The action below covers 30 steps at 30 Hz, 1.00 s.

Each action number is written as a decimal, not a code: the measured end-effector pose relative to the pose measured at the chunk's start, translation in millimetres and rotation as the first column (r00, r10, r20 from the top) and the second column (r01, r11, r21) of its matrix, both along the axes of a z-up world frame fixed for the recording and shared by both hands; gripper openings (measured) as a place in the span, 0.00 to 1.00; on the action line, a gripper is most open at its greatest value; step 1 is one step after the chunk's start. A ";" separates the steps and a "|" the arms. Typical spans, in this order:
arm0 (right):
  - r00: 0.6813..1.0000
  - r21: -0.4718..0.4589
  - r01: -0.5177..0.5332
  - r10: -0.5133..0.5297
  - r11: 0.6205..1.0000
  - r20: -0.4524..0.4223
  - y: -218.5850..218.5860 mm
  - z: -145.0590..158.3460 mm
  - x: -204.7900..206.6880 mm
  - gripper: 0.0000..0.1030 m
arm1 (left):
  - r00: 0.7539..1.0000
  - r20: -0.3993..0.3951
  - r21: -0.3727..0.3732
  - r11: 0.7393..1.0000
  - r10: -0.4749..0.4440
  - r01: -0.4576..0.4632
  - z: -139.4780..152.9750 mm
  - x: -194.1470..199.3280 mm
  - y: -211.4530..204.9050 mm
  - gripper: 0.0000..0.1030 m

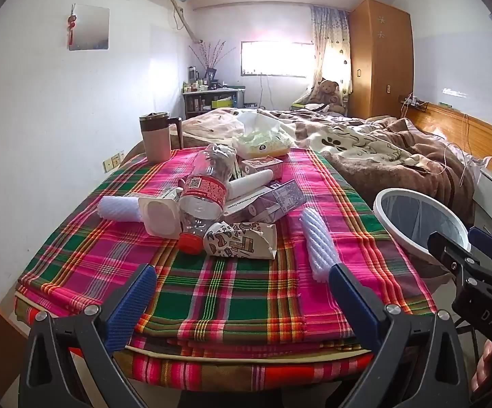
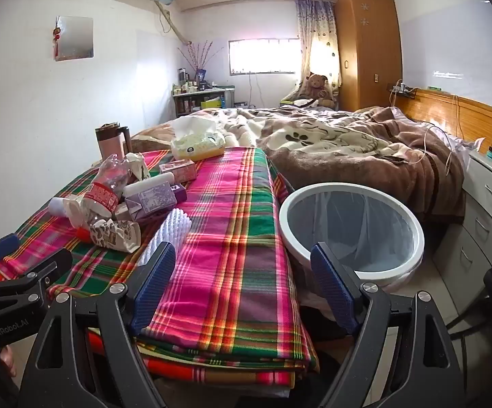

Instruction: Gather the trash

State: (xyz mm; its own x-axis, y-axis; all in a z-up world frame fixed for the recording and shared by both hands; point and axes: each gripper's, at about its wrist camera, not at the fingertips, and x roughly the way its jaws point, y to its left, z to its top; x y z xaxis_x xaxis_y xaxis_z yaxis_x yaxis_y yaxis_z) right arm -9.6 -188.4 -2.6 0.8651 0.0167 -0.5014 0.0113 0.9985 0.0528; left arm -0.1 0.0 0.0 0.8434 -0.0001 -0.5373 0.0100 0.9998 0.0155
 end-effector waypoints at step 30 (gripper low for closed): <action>1.000 0.001 0.007 -0.007 1.000 -0.010 -0.9 -0.3 2.1 0.81 | 1.000 0.001 0.004 1.000 0.008 -0.008 -1.2 3.0 2.7 1.00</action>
State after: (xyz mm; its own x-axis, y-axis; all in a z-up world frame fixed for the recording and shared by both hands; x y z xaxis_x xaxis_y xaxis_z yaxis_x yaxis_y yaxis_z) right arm -7.5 -189.3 -2.9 0.8602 0.0113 -0.5098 0.0189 0.9984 0.0540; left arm 2.9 2.7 -1.2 0.8437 0.0087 -0.5368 0.0021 0.9998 0.0195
